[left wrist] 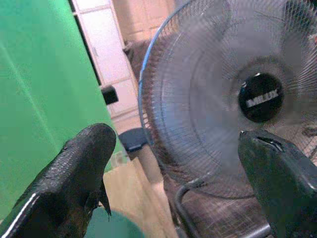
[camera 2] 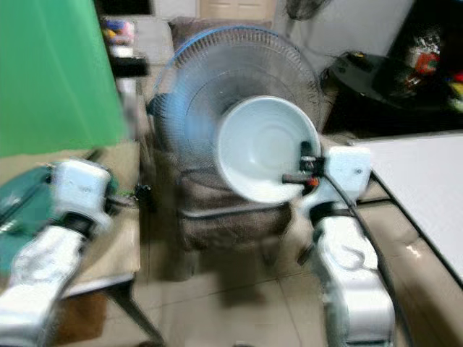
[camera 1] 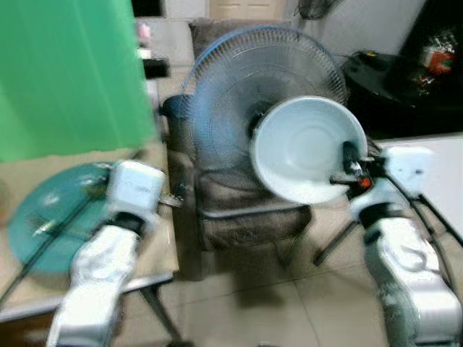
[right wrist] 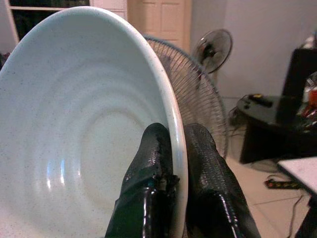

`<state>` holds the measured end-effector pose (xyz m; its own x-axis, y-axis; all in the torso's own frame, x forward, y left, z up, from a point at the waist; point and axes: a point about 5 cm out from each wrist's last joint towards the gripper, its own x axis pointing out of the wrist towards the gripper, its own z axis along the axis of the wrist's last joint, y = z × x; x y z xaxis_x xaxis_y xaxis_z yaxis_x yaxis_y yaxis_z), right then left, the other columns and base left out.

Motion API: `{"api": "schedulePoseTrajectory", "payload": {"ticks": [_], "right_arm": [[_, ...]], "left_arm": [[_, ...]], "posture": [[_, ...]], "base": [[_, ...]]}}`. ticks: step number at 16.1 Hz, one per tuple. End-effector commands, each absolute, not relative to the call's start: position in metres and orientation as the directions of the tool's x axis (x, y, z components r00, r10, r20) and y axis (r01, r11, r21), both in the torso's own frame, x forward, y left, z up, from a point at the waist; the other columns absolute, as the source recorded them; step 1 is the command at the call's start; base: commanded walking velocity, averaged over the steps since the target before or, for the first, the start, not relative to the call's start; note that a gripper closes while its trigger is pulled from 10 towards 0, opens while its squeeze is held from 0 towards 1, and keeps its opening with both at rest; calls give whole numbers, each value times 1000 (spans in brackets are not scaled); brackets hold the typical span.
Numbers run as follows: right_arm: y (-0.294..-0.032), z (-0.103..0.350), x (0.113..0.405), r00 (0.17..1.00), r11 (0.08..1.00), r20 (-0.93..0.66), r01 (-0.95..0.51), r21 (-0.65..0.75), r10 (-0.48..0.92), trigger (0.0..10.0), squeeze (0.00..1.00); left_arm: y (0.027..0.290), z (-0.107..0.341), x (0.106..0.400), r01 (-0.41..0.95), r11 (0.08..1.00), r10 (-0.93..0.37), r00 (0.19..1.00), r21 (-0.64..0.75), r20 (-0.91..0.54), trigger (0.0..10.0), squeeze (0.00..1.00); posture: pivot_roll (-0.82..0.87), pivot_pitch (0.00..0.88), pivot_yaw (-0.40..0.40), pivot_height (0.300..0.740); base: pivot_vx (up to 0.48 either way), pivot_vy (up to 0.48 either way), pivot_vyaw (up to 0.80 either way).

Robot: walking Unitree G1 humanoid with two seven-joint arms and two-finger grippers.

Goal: Setting the table

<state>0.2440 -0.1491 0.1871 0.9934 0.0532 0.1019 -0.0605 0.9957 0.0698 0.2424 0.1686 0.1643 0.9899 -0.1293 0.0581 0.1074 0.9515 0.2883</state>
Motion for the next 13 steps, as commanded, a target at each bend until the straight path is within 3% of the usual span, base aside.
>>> {"api": "schedulePoseTrajectory", "payload": {"ticks": [1,3,5,6,9,13], "right_arm": [[-155,194,242,990,998,140,-25,56,17,10000,0],[-157,193,241,991,999,137,-11,46,5,10000,0],[-158,190,240,993,1000,122,-2,23,-1,10000,0],[-159,193,242,992,1000,124,-10,-13,11,10000,0],[-158,188,244,993,1000,116,-5,-14,7,10000,0],[-157,182,245,994,998,97,-42,-37,45,10000,0]], "left_arm": [[163,164,243,122,951,-144,988,285,58,10000,0],[152,167,246,129,975,-144,987,180,73,10000,0],[149,165,245,112,980,-126,989,166,74,10000,0],[148,158,236,112,991,-115,993,77,33,10000,0],[154,149,226,83,990,-86,996,116,21,10000,0],[176,164,237,5,980,-19,997,199,71,10000,0]], "posture": [[53,0,-40,740],[49,0,-41,740],[61,0,-56,740],[67,0,-55,740],[63,0,-45,740],[71,0,-37,740]], "base": [[0,0,-800],[0,0,-800],[0,0,-800],[0,0,-800],[0,0,-800],[0,0,-800]]}}
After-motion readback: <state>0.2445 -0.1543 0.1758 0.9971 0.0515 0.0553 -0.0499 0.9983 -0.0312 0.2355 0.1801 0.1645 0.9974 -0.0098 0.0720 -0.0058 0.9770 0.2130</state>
